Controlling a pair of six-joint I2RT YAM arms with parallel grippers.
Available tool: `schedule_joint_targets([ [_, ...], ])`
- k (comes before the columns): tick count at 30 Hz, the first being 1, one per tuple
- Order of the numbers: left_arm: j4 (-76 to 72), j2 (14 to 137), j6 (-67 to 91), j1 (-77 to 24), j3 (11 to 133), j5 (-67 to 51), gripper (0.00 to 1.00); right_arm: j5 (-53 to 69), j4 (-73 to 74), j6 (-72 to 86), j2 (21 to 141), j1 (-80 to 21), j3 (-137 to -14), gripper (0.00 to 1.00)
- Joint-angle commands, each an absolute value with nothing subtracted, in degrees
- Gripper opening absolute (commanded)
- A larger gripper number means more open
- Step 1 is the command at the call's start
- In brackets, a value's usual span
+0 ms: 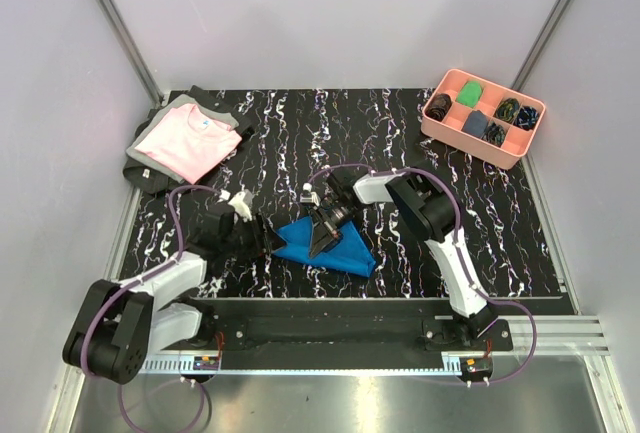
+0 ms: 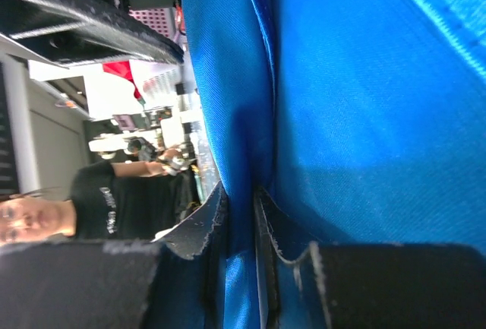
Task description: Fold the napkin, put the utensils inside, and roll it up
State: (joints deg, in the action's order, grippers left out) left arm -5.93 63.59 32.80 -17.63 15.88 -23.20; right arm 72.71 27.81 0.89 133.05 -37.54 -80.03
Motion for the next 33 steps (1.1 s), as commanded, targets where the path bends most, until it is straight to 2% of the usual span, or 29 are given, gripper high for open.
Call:
schedule_joint_targets([
  [1, -14.8, 65.8, 32.3, -18.0, 14.8, -27.9, 0.56, 68.4, 30.1, -1.5, 138.0, -36.5, -81.1, 0.2],
  [8, -14.0, 69.5, 32.2, -18.2, 15.8, -27.5, 0.27, 66.4, 31.2, -2.1, 138.0, -36.1, -81.6, 0.19],
  [10, -13.3, 70.0, 31.9, -18.2, 16.3, -27.3, 0.16, 65.3, 31.2, -2.1, 137.5, -36.2, -81.7, 0.2],
  [13, -11.8, 70.4, 31.6, -18.3, 16.9, -26.7, 0.03, 62.2, 31.3, -1.4, 135.7, -36.1, -81.7, 0.25],
  [14, -11.2, 70.5, 31.6, -18.3, 17.0, -26.6, 0.01, 60.9, 31.4, -1.1, 133.9, -36.1, -81.7, 0.32],
  [16, -10.5, 70.9, 31.6, -18.4, 17.7, -26.6, 0.0, 57.5, 31.3, -0.4, 131.6, -36.1, -81.8, 0.38],
  [17, -9.6, 71.2, 31.8, -18.4, 17.9, -26.4, 0.0, 55.8, 31.3, -0.4, 128.6, -36.2, -81.9, 0.44],
  [21, -6.0, 73.0, 32.0, -18.5, 20.0, -25.9, 0.0, 45.4, 31.1, 1.3, 120.3, -36.2, -81.8, 0.55],
  [26, -2.0, 76.4, 32.4, -18.5, 23.1, -26.5, 0.0, 33.1, 28.0, -1.6, 108.0, -39.2, -76.8, 0.61],
  [33, 3.4, 77.5, 32.4, -18.5, 26.4, -25.6, 0.0, 1.8, 11.7, -6.7, 94.6, -55.4, -59.9, 0.67],
])
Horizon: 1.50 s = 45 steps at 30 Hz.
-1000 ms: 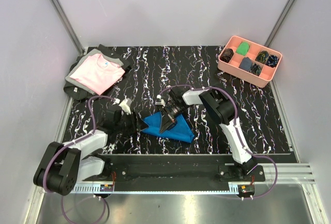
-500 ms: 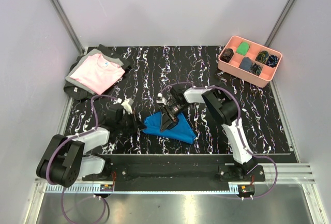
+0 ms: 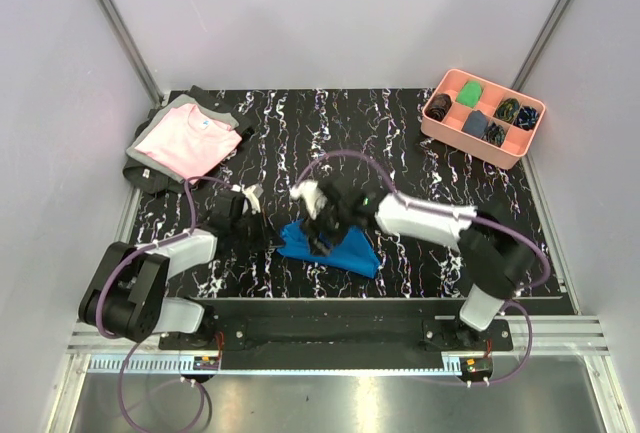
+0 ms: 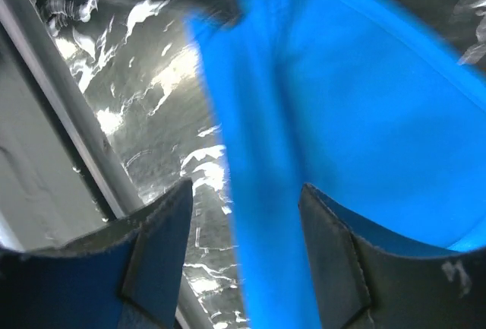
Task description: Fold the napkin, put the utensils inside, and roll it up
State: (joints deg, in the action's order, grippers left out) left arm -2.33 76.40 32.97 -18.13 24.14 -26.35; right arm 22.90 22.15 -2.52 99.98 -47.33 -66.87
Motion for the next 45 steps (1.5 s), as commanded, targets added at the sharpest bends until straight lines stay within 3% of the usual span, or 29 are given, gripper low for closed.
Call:
schedule_joint_targets([
  [1, 4.4, 77.6, 32.5, -18.5, 26.6, -25.6, 0.0, -1.2, 10.3, -7.1, 93.8, -58.8, -58.7, 0.67],
  [5, 5.4, 77.9, 32.6, -18.5, 27.2, -25.8, 0.0, -13.6, 6.4, -11.1, 94.5, -65.6, -56.3, 0.67],
  [14, 6.8, 77.1, 32.0, -18.5, 27.6, -25.8, 0.0, -16.7, 5.8, -13.5, 100.5, -67.7, -56.9, 0.65],
  [23, 6.8, 75.9, 31.3, -18.5, 27.9, -26.1, 0.0, -6.9, 8.2, -9.0, 103.3, -64.2, -56.5, 0.42],
  [25, 6.8, 74.7, 31.2, -18.5, 27.9, -25.3, 0.08, -0.2, 9.1, -8.0, 103.5, -61.9, -56.5, 0.38],
  [26, 6.9, 74.2, 31.3, -18.5, 27.9, -25.0, 0.22, 3.3, 9.6, -7.2, 103.4, -61.1, -56.4, 0.37],
  [28, 7.4, 72.2, 31.2, -18.5, 27.9, -23.3, 0.39, 11.2, 10.0, -6.5, 103.7, -58.7, -56.1, 0.35],
  [29, 7.8, 71.5, 31.2, -18.4, 27.9, -22.3, 0.55, 13.7, 10.1, -6.1, 103.8, -58.0, -56.0, 0.34],
  [33, 10.5, 66.1, 31.6, -18.4, 26.8, -17.5, 0.72, 22.9, 9.9, -4.7, 105.6, -54.1, -55.9, 0.33],
  [45, 6.6, 57.7, 31.6, -18.4, 22.9, -17.3, 0.75, 48.6, 8.8, -1.9, 114.9, -42.2, -58.4, 0.31],
])
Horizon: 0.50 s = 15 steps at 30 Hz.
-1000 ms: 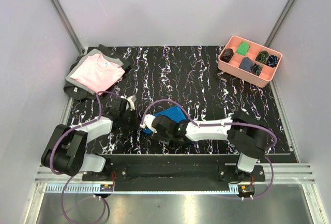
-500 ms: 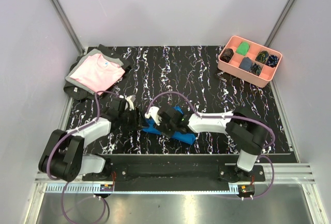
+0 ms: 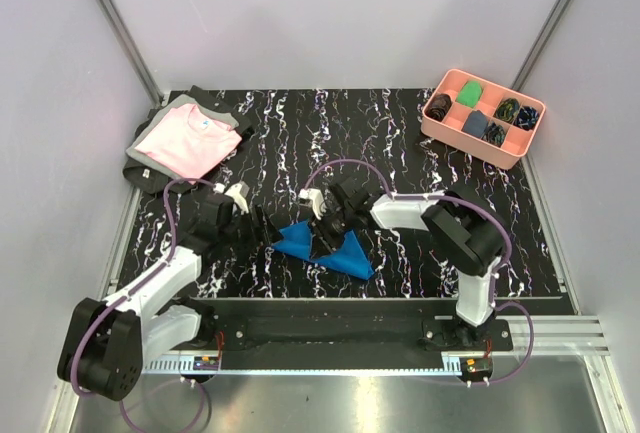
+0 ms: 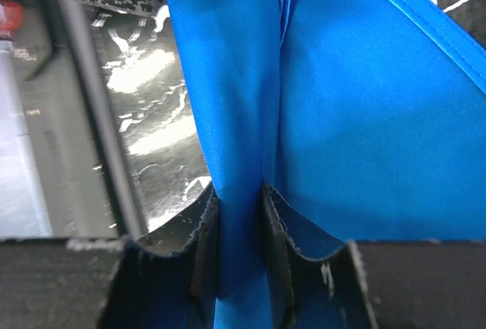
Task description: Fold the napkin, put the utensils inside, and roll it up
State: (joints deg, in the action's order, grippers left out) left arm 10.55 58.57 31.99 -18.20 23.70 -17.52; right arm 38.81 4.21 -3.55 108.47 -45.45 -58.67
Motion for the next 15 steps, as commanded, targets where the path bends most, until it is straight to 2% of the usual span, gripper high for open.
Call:
schedule_joint_targets([
  [1, 6.2, 57.8, 31.6, -18.4, 22.9, -17.5, 0.75, 51.0, 8.7, -1.3, 115.8, -41.6, -59.1, 0.31],
  [11, -1.8, 61.3, 31.1, -18.4, 21.2, -20.7, 0.67, 55.9, 9.2, -0.4, 122.3, -38.1, -62.0, 0.3],
  [15, -4.1, 63.4, 30.8, -18.4, 21.2, -20.9, 0.57, 56.1, 9.5, 1.1, 123.4, -37.9, -62.7, 0.3],
])
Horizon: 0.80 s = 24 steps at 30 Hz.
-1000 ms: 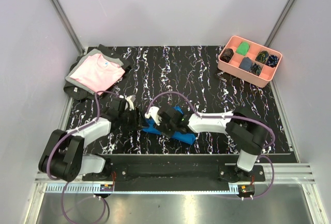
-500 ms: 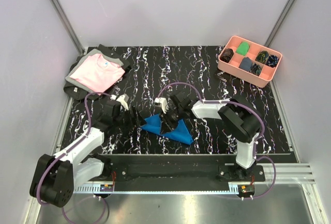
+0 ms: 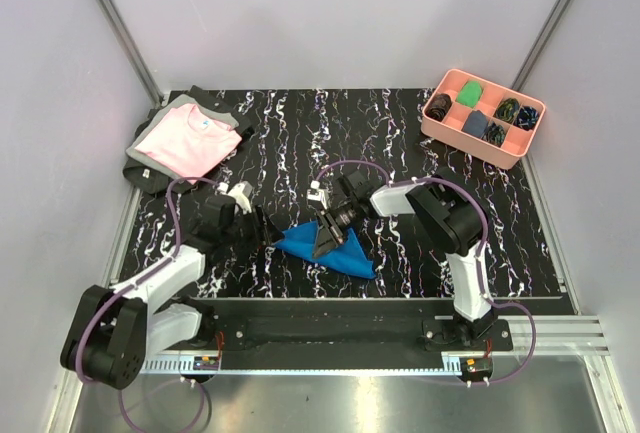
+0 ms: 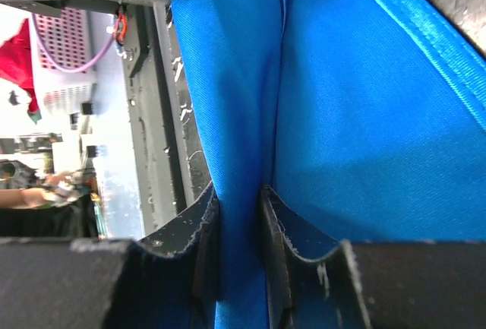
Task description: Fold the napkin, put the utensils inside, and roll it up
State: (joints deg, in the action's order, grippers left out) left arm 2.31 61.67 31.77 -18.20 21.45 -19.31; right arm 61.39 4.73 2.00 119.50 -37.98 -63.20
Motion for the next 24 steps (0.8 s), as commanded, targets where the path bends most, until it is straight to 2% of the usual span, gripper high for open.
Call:
schedule_joint_targets([
  [1, -4.4, 63.9, 30.8, -18.4, 21.2, -21.0, 0.54, 56.0, 9.7, 1.3, 123.5, -37.8, -62.8, 0.3],
  [5, -6.2, 65.8, 31.1, -18.5, 21.1, -22.2, 0.46, 55.4, 10.4, 1.4, 124.3, -37.8, -63.2, 0.3],
  [15, -12.2, 69.1, 32.9, -18.5, 18.6, -26.9, 0.33, 51.3, 11.1, 2.4, 124.5, -37.7, -63.6, 0.32],
  [16, -12.5, 69.6, 33.0, -18.5, 18.3, -27.2, 0.29, 50.7, 11.1, 2.5, 124.5, -37.8, -63.6, 0.34],
  [17, -12.4, 70.0, 33.0, -18.6, 18.2, -27.6, 0.19, 50.0, 11.1, 2.6, 124.1, -37.8, -63.6, 0.36],
  [20, -10.7, 71.4, 32.6, -18.8, 18.4, -28.0, 0.0, 46.9, 11.4, 3.4, 122.5, -37.8, -63.9, 0.45],
  [24, -7.4, 74.1, 32.0, -19.9, 19.9, -27.2, 0.0, 40.5, 13.4, 4.2, 117.7, -37.8, -65.2, 0.58],
])
